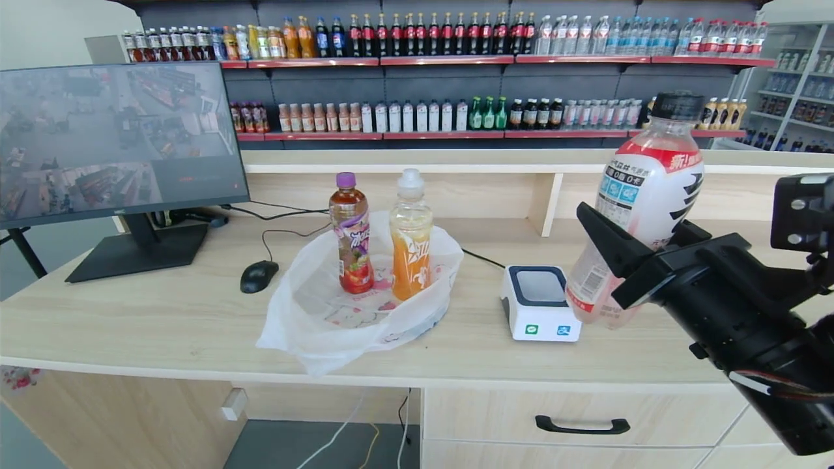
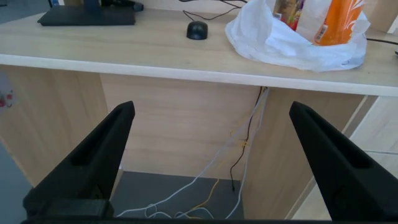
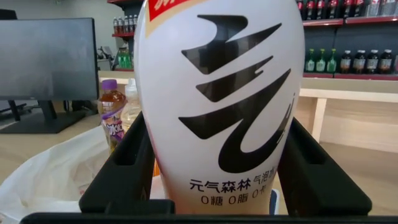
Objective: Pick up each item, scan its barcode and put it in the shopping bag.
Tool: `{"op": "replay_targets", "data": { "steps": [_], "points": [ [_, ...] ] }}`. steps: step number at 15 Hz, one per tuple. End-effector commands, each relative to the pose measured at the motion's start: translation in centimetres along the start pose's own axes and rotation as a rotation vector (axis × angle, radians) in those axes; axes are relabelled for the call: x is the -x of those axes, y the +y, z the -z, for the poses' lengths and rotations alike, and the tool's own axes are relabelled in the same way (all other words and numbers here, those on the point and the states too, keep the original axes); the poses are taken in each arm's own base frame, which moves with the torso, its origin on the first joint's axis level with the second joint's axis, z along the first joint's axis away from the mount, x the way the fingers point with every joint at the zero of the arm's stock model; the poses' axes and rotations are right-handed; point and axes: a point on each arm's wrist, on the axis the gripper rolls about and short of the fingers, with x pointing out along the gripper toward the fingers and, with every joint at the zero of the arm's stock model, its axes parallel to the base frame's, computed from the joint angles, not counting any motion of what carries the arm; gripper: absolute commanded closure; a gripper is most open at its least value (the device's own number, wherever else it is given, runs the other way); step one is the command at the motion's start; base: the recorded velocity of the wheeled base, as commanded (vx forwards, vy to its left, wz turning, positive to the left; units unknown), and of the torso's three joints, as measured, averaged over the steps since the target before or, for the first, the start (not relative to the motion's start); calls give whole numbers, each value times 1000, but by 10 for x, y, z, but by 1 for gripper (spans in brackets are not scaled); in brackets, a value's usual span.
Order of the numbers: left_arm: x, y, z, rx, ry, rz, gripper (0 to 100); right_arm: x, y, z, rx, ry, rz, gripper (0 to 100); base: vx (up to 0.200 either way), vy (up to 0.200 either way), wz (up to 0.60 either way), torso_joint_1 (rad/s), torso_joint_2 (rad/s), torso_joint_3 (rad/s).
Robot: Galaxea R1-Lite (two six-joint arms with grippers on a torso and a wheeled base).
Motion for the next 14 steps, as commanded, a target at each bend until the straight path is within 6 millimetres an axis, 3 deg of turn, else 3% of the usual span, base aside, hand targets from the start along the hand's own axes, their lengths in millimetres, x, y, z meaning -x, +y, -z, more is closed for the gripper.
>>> {"op": "replay_targets", "data": {
  "steps": [1, 8, 10, 11, 12, 13, 14],
  "points": [
    [0, 0, 0, -1, -1, 0, 0, 0, 0, 3, 6, 12, 2, 100, 0, 0, 0, 0, 0, 0],
    [0, 0, 0, 1, -1, -2, 0, -9, -9, 16, 239, 50, 14, 100, 0, 0, 0, 0, 0, 0],
    [0, 0, 0, -1, -1, -2, 0, -34, -17, 18, 439, 5, 0, 100, 0, 0, 0, 0, 0, 0],
    [0, 0, 0, -1, 0, -2, 0, -41, -16, 16, 455, -19, -8, 100, 0, 0, 0, 0, 0, 0],
    [0, 0, 0, -1, -1, 0, 0, -67, -16, 19, 466, -69, -31, 100, 0, 0, 0, 0, 0, 0],
    [0, 0, 0, 1, -1, 0, 0, -78, -14, 27, 480, -79, -63, 100, 0, 0, 0, 0, 0, 0],
    [0, 0, 0, -1, -1, 0, 0, -81, -14, 31, 490, -75, -82, 100, 0, 0, 0, 0, 0, 0]
  ]
}}
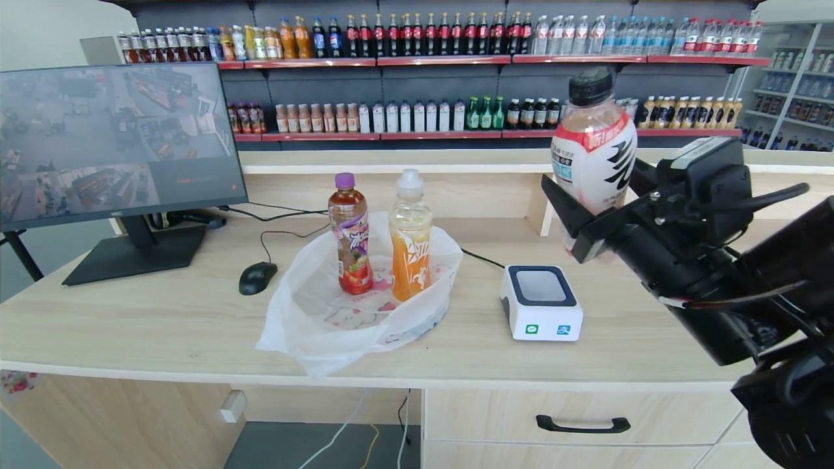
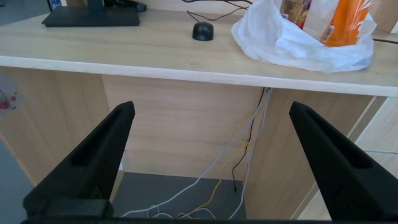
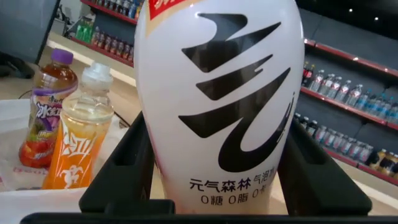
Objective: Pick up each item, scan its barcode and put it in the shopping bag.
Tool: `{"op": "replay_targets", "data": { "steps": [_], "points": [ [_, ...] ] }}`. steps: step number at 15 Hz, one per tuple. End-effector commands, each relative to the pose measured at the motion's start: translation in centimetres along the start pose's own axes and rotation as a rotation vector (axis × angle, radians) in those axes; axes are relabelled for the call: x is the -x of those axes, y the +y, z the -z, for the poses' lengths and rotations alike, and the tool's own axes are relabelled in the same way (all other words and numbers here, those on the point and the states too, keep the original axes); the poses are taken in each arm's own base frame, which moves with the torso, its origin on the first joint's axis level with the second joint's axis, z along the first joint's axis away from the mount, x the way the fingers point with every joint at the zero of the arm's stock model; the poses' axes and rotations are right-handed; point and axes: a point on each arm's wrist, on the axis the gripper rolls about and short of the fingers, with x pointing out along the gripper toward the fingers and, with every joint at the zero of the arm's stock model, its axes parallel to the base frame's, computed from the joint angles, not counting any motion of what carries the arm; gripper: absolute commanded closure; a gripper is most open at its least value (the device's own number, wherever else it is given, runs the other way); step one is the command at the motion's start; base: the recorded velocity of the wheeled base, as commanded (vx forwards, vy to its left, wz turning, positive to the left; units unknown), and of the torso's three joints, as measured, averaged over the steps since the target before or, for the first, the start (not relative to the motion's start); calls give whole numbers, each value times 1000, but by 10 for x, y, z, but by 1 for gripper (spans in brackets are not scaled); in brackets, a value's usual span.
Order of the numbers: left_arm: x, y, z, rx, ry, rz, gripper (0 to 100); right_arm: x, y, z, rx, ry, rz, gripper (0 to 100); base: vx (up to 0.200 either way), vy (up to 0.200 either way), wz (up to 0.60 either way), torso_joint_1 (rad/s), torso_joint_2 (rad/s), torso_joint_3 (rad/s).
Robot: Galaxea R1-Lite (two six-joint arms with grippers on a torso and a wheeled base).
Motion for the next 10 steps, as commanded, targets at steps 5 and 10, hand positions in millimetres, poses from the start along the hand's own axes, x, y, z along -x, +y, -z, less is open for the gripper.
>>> {"op": "replay_targets", "data": {
  "steps": [5, 10],
  "points": [
    [0, 0, 0, 0, 1, 0, 0, -22, -1, 54, 202, 8, -158, 100, 0, 0, 0, 0, 0, 0],
    [0, 0, 0, 0, 1, 0, 0, -27, 2, 77, 347, -160, -427, 100, 0, 0, 0, 0, 0, 0]
  ]
}}
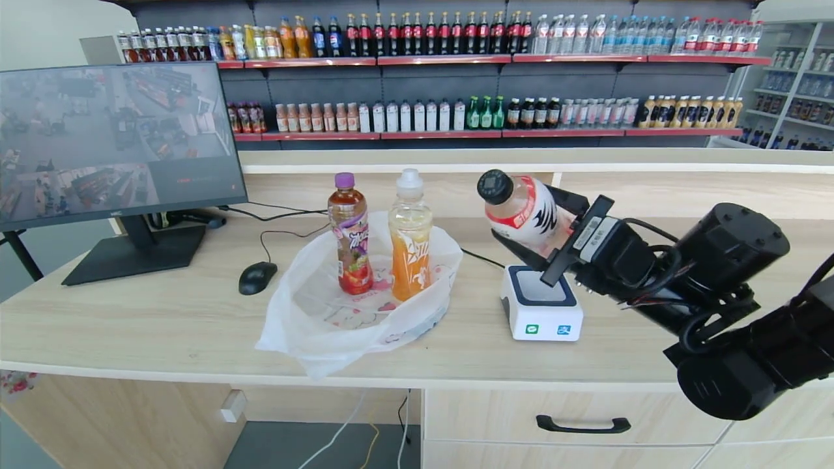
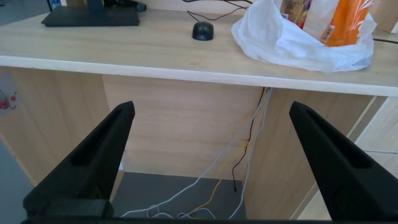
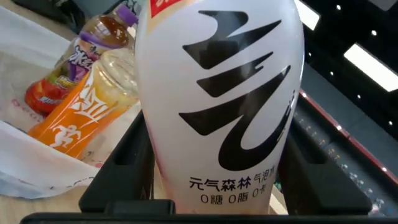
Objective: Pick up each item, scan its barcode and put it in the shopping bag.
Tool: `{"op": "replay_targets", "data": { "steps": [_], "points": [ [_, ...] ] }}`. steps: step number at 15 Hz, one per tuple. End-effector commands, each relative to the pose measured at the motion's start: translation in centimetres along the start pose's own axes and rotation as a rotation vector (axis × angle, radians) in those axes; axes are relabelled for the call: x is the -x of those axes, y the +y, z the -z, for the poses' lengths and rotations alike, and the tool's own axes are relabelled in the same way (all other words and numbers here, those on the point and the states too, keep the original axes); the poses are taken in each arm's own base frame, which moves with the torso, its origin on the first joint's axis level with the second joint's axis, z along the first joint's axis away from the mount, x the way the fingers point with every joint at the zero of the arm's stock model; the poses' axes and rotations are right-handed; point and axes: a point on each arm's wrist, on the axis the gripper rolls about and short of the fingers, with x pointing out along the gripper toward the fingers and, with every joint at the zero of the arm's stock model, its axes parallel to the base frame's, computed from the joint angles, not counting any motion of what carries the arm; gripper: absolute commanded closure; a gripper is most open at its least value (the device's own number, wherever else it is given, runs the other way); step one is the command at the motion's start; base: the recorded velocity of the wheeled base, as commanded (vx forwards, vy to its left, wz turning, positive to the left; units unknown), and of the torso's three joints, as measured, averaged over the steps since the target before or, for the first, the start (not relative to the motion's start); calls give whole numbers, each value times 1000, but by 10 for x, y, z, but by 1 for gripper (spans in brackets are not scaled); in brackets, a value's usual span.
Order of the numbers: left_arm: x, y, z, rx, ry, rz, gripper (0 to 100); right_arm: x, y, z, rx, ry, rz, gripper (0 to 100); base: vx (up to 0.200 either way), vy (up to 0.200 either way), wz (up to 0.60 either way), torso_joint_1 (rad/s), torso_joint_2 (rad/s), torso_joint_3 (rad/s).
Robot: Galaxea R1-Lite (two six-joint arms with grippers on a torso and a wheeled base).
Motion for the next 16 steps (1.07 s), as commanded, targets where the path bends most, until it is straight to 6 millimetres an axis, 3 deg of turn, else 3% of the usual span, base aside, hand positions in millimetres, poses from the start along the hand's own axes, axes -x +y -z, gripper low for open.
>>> {"op": "replay_targets", "data": {
  "steps": [1, 16],
  "points": [
    [0, 0, 0, 0, -1, 0, 0, 1, 11, 20, 19, -4, -70, 100, 0, 0, 0, 0, 0, 0],
    [0, 0, 0, 0, -1, 0, 0, 20, 15, 52, 93, -77, -220, 100, 0, 0, 0, 0, 0, 0]
  ]
}}
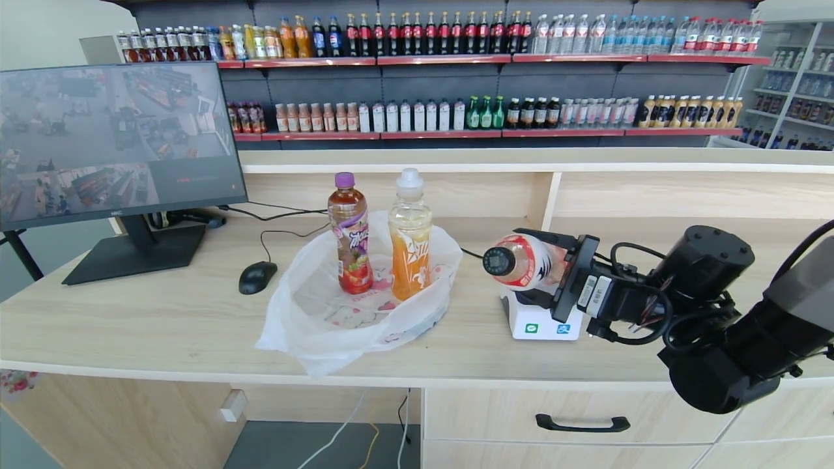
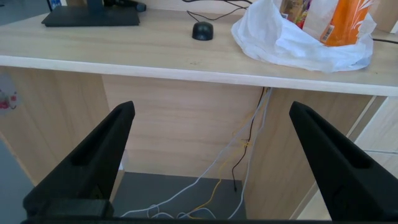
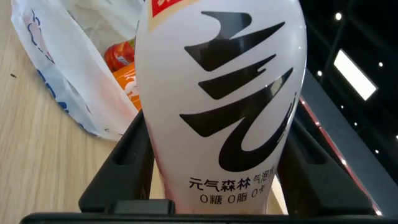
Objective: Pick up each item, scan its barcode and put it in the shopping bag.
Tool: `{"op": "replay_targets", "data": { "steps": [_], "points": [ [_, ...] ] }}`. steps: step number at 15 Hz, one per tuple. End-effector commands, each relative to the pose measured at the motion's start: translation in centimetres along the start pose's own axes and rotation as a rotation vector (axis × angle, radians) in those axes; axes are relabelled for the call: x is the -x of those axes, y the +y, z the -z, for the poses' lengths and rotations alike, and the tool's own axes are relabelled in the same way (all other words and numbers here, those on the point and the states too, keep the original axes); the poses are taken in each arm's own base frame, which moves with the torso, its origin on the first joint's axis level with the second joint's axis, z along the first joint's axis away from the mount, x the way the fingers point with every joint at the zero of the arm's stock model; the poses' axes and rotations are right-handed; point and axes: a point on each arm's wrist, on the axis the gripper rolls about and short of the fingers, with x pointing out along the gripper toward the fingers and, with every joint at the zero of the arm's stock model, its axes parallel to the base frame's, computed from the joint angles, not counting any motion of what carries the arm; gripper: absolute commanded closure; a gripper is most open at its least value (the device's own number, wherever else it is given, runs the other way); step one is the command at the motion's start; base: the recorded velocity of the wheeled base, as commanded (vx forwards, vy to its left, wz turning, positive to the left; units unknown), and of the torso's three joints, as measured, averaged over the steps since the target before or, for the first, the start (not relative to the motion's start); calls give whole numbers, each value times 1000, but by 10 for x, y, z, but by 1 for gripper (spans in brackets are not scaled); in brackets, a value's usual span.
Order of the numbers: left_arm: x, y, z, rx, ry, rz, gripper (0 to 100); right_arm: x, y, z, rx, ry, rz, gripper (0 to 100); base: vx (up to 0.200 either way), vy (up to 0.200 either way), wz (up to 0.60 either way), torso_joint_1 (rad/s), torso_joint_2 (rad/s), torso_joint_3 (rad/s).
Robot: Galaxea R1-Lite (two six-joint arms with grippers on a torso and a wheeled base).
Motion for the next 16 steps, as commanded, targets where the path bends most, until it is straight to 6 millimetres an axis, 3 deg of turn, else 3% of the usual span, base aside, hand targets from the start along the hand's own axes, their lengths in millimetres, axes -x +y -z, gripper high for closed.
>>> {"op": "replay_targets", "data": {
  "steps": [1, 16],
  "points": [
    [0, 0, 0, 0, -1, 0, 0, 0, 2, 3, -7, 6, -4, 100, 0, 0, 0, 0, 0, 0],
    [0, 0, 0, -2, 1, -2, 0, -1, 3, 4, 4, 1, -8, 100, 0, 0, 0, 0, 0, 0]
  ]
}}
